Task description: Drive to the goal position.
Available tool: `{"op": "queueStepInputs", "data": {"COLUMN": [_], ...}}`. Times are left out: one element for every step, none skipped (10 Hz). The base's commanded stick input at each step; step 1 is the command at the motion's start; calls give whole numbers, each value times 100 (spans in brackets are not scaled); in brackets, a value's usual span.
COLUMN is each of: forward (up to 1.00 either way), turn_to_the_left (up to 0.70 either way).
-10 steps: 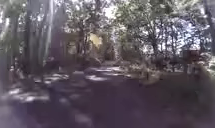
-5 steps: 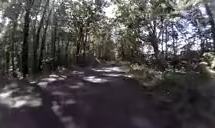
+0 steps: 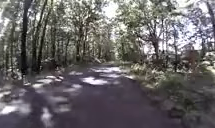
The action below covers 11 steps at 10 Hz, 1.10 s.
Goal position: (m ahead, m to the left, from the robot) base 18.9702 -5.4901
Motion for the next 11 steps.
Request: {"op": "queueStepInputs", "data": {"forward": [45,45,45,45,45,45,45,45,45,45,45], "turn_to_the_left": [0,0,0,0,0,0,0,0,0,0,0]}}
